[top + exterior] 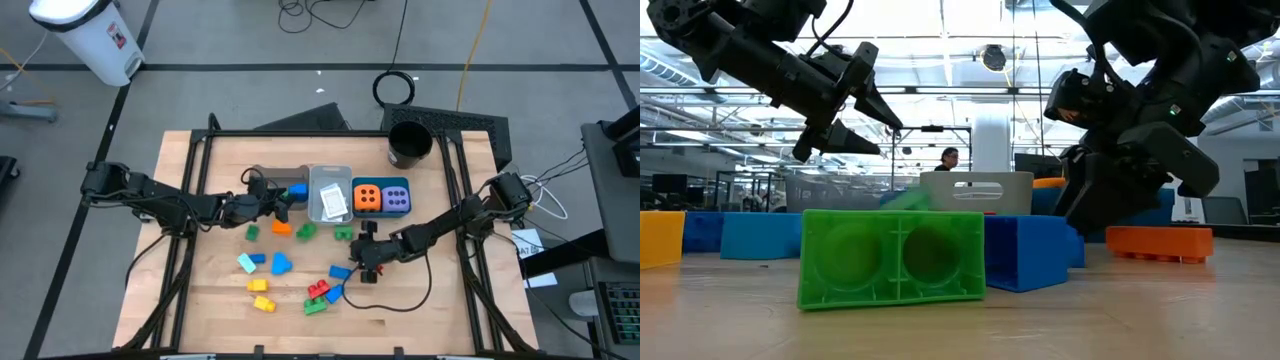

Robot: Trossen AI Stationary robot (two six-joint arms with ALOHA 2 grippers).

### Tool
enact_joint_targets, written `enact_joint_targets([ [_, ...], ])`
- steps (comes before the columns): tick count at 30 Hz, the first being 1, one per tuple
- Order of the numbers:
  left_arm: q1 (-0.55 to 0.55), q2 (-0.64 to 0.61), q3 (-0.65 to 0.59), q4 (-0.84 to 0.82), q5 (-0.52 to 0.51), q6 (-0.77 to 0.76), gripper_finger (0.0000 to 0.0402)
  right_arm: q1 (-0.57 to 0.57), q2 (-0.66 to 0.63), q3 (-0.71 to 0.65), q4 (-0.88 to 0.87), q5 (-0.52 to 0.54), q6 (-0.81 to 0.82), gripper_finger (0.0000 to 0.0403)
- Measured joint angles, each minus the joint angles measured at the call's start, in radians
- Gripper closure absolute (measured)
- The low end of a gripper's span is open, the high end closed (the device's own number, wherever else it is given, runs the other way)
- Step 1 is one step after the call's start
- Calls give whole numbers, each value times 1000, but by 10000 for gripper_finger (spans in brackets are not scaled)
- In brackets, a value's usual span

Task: Pick & Place Toys
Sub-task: Move the green game piece to the center of the table

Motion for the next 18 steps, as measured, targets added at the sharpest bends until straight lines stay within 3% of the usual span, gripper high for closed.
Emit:
enact_joint_targets([
  [10,0,0,0,0,0,1,121,0,-20,-1,1,1,-6,300],
  [14,0,0,0,0,0,2,121,0,-72,0,18,35,-38,289],
  [18,0,0,0,0,0,1,121,-11,-112,0,13,60,-95,253],
])
